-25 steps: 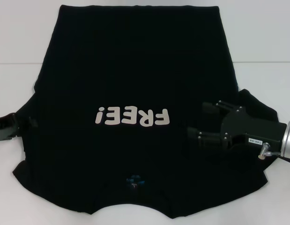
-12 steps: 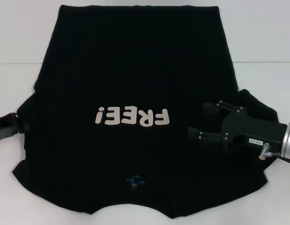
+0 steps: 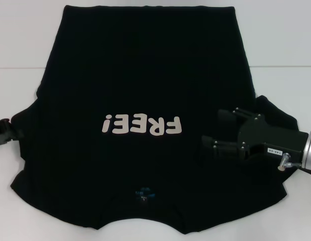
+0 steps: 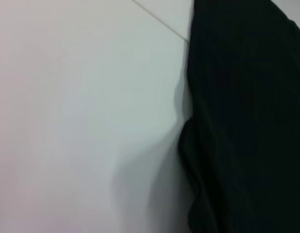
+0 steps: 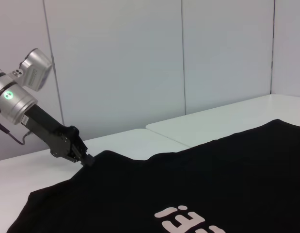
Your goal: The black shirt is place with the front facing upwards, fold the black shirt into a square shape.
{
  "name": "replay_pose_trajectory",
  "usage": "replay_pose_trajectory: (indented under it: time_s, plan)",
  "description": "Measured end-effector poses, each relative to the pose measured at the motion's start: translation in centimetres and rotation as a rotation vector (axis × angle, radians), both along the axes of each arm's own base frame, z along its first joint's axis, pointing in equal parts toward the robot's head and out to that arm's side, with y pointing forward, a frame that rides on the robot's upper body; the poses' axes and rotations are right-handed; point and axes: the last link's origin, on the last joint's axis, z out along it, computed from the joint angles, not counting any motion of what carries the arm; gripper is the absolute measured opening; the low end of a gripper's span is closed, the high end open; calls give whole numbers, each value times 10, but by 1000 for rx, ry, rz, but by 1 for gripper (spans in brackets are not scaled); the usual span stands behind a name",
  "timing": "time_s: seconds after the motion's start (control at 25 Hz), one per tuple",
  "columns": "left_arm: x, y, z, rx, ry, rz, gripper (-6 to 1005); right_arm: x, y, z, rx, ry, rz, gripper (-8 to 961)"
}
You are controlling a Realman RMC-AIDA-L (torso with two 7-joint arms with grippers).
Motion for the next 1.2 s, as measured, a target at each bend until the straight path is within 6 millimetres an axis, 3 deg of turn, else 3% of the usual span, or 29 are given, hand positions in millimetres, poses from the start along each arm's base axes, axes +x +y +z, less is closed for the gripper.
replay_pose_trajectory:
  time_s: [0.44, 1.2]
  plan:
    - [-15, -11, 32, 72, 3, 27, -2, -1, 1, 2, 8, 6, 1, 944]
    - [-17, -3, 60, 138, 76, 14, 15, -3, 1, 1, 0, 15, 7, 945]
